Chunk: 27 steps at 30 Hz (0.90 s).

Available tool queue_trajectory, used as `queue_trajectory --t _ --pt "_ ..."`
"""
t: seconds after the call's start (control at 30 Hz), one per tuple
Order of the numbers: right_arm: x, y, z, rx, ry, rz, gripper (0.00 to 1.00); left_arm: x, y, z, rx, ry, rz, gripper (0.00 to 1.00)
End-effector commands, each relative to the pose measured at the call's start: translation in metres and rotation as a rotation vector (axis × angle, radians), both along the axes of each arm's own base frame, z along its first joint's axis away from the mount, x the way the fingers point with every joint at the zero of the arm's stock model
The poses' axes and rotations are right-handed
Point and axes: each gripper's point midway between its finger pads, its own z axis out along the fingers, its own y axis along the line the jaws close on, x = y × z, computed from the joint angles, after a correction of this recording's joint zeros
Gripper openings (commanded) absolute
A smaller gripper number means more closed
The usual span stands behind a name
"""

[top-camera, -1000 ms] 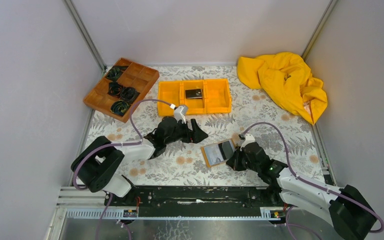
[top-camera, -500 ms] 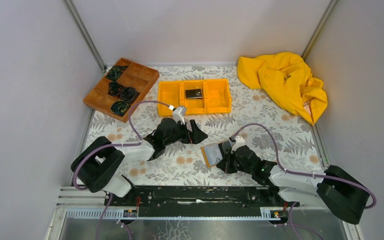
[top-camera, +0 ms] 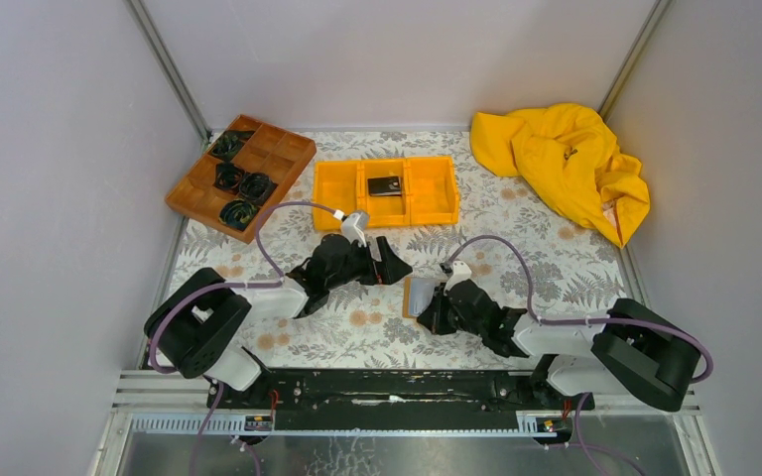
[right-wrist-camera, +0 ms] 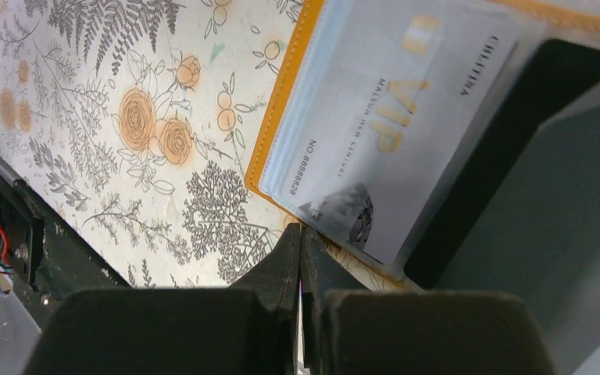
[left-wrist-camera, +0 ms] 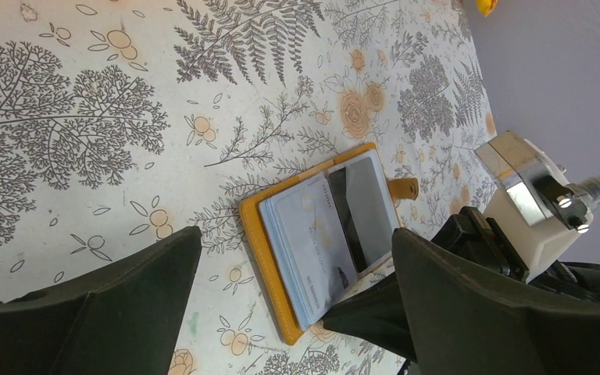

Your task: Take the credit cards out of the card holder

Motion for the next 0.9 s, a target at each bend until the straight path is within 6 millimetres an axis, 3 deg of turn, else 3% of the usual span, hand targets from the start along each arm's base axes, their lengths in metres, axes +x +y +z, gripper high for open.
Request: queue_trajectory --t 0.0,0.23,0.33,0.4,0.47,0.6,0.67,0.73,0.87 --pt "0.013 0.008 0.005 -0.040 -0.037 0.004 0.00 0.010 -0.002 0.011 -0.043 -0.049 0.013 1.00" --pt "0.019 0.021 0.040 0.008 -0.114 0.053 0.00 0.011 -0.001 0.009 -0.051 -0.039 0.007 0.99" --pt "0.020 0.017 0.066 0.038 -0.179 0.058 0.00 0.009 -0.003 0.010 -0.053 -0.036 -0.010 0.87" --pt "0.024 0.008 0.083 0.048 -0.232 0.026 0.00 0.006 -0.006 0.010 -0.064 -0.033 -0.041 0.71" --pt "0.031 -0.003 0.095 0.028 -0.286 -0.015 0.08 0.002 -0.012 0.010 -0.082 -0.027 -0.081 0.47" --pt "0.044 -0.021 0.106 -0.047 -0.336 -0.045 0.33 -0.016 -0.034 0.009 -0.157 0.018 -0.244 0.03" --pt "0.051 -0.025 0.109 -0.033 -0.326 -0.052 0.41 -0.024 -0.042 0.009 -0.213 0.048 -0.303 0.00" --pt "0.059 -0.029 0.112 0.013 -0.320 -0.069 0.43 -0.028 -0.046 0.008 -0.248 0.073 -0.331 0.00" --pt "0.072 -0.039 0.104 0.036 -0.327 -0.116 0.28 -0.031 -0.049 0.003 -0.263 0.100 -0.354 0.00"
